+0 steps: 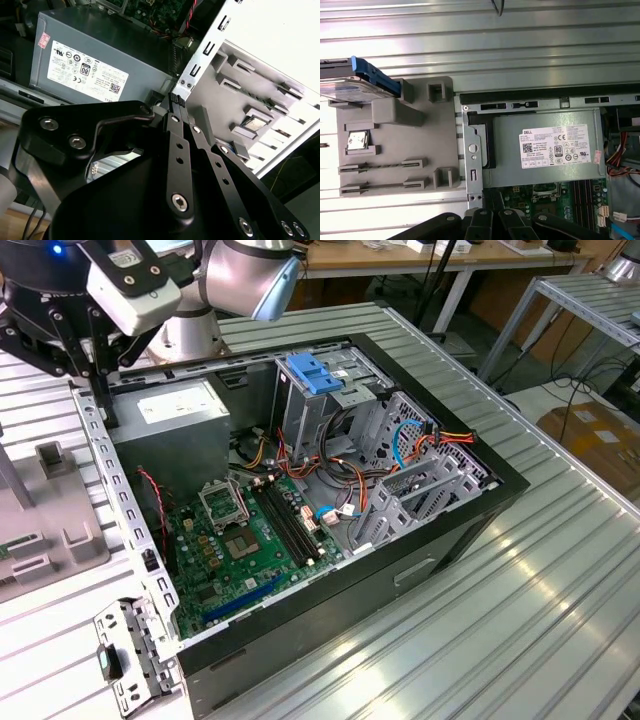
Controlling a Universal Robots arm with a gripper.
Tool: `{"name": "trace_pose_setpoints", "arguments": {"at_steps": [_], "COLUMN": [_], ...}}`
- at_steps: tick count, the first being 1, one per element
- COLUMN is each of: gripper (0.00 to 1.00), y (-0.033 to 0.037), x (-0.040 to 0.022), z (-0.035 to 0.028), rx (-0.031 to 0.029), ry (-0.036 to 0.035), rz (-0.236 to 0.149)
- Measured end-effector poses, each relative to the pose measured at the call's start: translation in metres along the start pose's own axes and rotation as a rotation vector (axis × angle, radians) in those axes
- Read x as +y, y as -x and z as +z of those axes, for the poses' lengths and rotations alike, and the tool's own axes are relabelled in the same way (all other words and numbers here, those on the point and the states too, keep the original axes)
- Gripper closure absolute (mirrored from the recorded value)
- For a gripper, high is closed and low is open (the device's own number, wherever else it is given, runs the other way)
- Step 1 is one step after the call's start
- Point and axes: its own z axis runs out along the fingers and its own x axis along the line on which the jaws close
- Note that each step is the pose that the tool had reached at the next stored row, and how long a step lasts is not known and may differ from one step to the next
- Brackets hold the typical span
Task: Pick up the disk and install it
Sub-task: 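Reach for the disk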
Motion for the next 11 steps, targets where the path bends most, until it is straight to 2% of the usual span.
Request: {"name": "trace_pose_setpoints", "arguments": {"at_steps": [11], "gripper": [0.89], "y": [-0.011], "x": [-0.0008], "z": [-0.0001], "rx": [0.0001], "ry": [0.0], "rz": [0.0]}}
